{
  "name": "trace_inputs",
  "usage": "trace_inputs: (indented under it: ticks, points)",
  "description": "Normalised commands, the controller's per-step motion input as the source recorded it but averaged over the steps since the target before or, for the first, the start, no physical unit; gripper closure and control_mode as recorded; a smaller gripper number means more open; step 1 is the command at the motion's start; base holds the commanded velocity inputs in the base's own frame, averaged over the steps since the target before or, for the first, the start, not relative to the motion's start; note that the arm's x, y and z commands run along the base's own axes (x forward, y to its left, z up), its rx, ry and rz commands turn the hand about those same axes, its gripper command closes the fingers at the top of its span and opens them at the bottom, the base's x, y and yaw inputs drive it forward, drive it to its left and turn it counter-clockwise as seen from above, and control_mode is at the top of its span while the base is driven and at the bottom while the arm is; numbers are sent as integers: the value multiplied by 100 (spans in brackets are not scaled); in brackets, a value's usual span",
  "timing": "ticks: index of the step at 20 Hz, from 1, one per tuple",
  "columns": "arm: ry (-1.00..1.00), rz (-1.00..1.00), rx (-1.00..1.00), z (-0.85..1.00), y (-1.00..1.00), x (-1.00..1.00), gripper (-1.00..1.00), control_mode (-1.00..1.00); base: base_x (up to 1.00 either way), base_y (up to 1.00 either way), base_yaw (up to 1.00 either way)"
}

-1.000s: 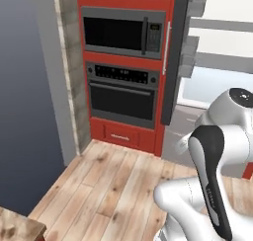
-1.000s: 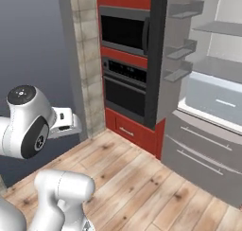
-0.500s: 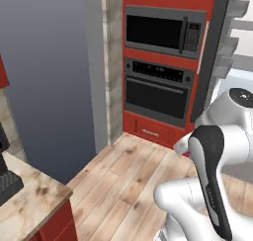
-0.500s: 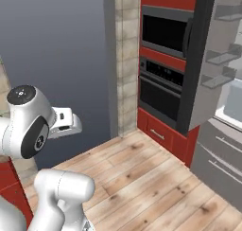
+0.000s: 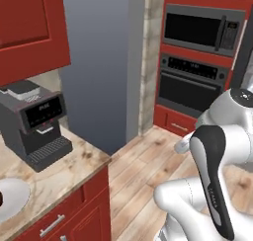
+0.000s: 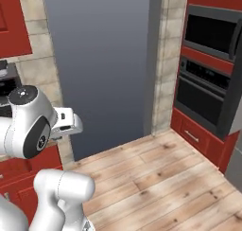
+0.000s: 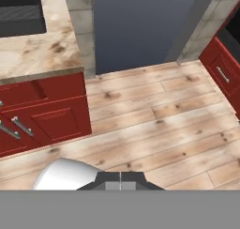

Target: Place one of the steaks on the plate and the other in the bowl. Then place the bowl in the fridge.

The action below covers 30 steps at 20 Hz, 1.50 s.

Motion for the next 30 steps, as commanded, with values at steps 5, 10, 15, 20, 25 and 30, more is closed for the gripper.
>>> trace_inputs:
  ticks: [5, 10, 15, 20, 25, 30]
  points:
    - [0, 0, 0, 0, 0, 0, 100, 100, -51, 77, 20]
    - [0, 0, 0, 0, 0, 0, 100, 100, -50, 85, 17]
    - [0, 0, 0, 0, 0, 0, 100, 100, -44, 89, 17]
    - [0, 0, 0, 0, 0, 0, 100, 100, -37, 82, 15]
    - [0, 0, 0, 0, 0, 0, 100, 100, -33, 79, 15]
    - [0, 0, 0, 0, 0, 0, 100, 100, -23, 80, 16]
